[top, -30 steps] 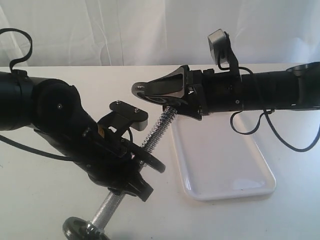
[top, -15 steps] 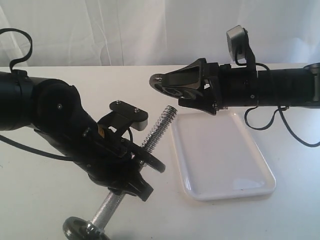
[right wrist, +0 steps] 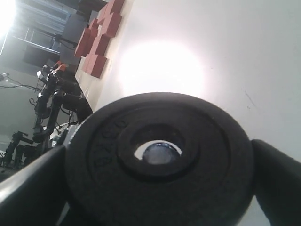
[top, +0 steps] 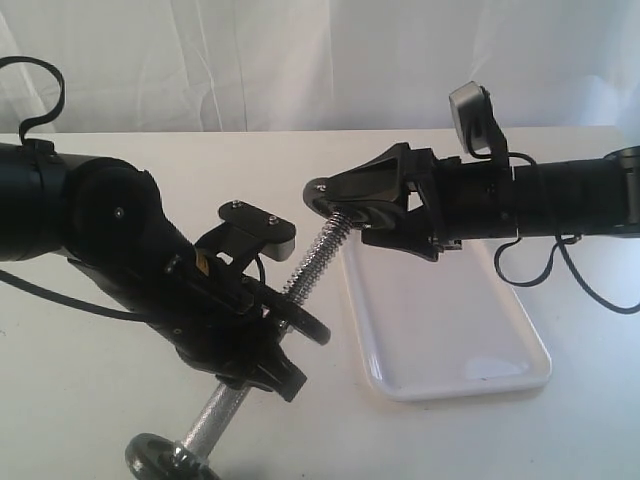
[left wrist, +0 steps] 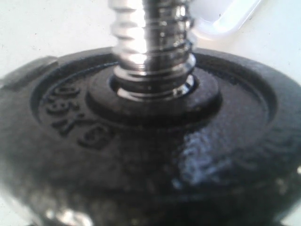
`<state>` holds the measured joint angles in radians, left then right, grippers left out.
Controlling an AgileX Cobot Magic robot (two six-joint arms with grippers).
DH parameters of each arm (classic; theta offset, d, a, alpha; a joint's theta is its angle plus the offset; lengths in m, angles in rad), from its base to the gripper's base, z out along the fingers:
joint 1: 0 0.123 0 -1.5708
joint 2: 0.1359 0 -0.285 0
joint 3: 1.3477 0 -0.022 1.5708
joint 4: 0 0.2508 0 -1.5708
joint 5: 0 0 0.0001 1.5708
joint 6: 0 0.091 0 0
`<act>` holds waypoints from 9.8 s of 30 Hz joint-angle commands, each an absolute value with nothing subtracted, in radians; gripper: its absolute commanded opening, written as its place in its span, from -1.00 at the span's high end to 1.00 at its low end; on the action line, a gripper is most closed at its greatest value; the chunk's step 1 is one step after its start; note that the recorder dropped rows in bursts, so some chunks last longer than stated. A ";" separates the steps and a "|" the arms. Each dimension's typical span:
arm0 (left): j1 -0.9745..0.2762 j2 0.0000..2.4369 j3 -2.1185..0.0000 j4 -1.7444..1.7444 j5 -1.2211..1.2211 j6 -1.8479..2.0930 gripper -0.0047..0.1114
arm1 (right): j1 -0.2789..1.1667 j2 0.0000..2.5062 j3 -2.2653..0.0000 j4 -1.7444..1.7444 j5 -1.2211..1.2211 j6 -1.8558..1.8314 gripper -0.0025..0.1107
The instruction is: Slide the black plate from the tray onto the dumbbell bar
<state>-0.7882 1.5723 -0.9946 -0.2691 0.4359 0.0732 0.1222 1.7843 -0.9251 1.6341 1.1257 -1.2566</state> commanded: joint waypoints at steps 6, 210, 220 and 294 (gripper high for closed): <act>-0.776 1.523 -1.024 -0.312 0.374 0.050 0.92 | 0.131 1.765 -0.905 1.744 1.176 -1.251 0.96; -0.629 1.735 -1.024 -0.284 0.323 -0.202 -0.03 | 0.121 1.127 -0.903 1.326 1.099 -1.042 0.96; -0.629 1.747 -1.024 -0.284 0.347 -0.202 0.06 | 0.121 1.127 -0.903 1.326 1.100 -1.039 0.96; -0.631 1.826 -1.199 -0.575 0.000 -0.341 0.92 | 0.121 1.127 -0.903 1.322 1.098 -1.039 0.96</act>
<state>-0.6294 1.8901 -1.1516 -0.5195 0.1260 -0.3390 0.1203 1.1352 -0.9095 1.3151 1.0932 -1.0351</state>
